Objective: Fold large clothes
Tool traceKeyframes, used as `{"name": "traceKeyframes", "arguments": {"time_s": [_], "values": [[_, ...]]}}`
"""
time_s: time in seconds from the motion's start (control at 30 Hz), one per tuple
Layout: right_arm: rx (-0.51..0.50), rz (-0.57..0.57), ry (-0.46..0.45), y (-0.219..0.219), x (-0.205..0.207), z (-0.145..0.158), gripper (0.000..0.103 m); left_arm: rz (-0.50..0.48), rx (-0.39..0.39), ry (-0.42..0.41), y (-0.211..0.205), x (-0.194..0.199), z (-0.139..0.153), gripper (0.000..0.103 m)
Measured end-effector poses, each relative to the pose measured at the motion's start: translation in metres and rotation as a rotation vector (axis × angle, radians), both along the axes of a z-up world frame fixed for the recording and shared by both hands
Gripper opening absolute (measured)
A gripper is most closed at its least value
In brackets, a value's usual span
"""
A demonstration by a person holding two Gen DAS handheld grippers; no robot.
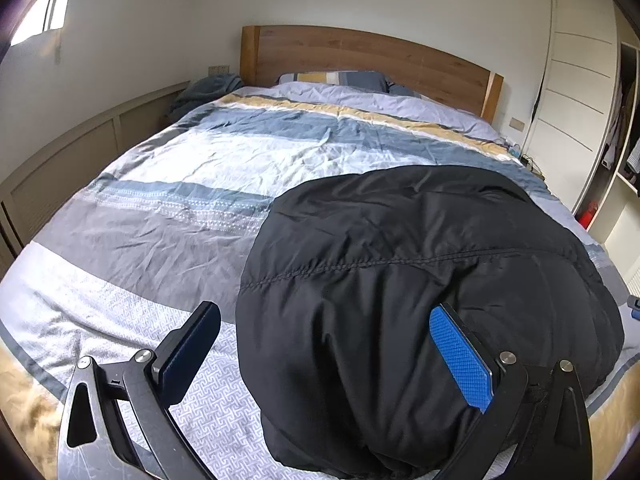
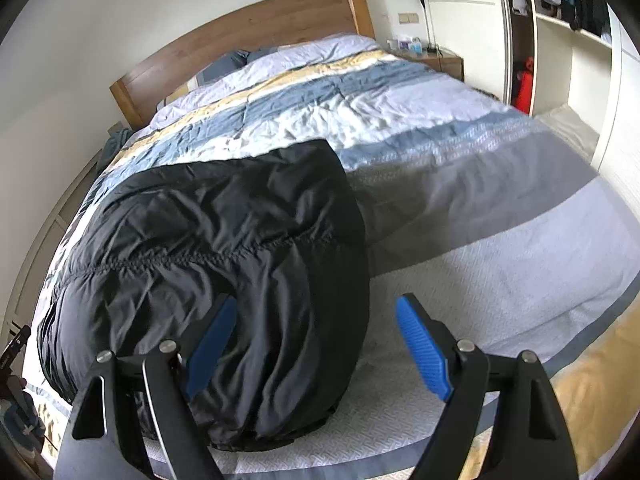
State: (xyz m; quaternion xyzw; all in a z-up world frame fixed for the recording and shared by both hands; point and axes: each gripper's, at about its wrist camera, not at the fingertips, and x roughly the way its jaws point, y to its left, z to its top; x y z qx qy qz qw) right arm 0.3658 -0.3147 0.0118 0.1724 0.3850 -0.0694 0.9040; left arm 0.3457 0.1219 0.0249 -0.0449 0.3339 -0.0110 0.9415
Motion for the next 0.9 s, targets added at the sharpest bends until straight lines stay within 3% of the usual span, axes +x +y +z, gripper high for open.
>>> {"name": "traceKeyframes", "arguments": {"time_s": [0.23,0.43,0.6,0.9], "values": [[0.087,0.001,0.041,-0.009,0.013,-0.032,0.082,0.008,-0.018,0.055,0.010,0.016,-0.021,0.102],[0.230,0.007,0.078,-0.022,0.023,-0.063,0.082,0.015,-0.096,0.121,0.024,0.029,-0.045,0.103],[0.373,0.001,0.088,-0.037,0.028,-0.086,0.093,-0.001,-0.179,0.172,0.033,0.040,-0.059,0.103],[0.687,0.108,0.127,-0.044,0.048,-0.127,0.095,-0.066,-0.471,0.291,0.060,0.061,-0.097,0.103]]}}
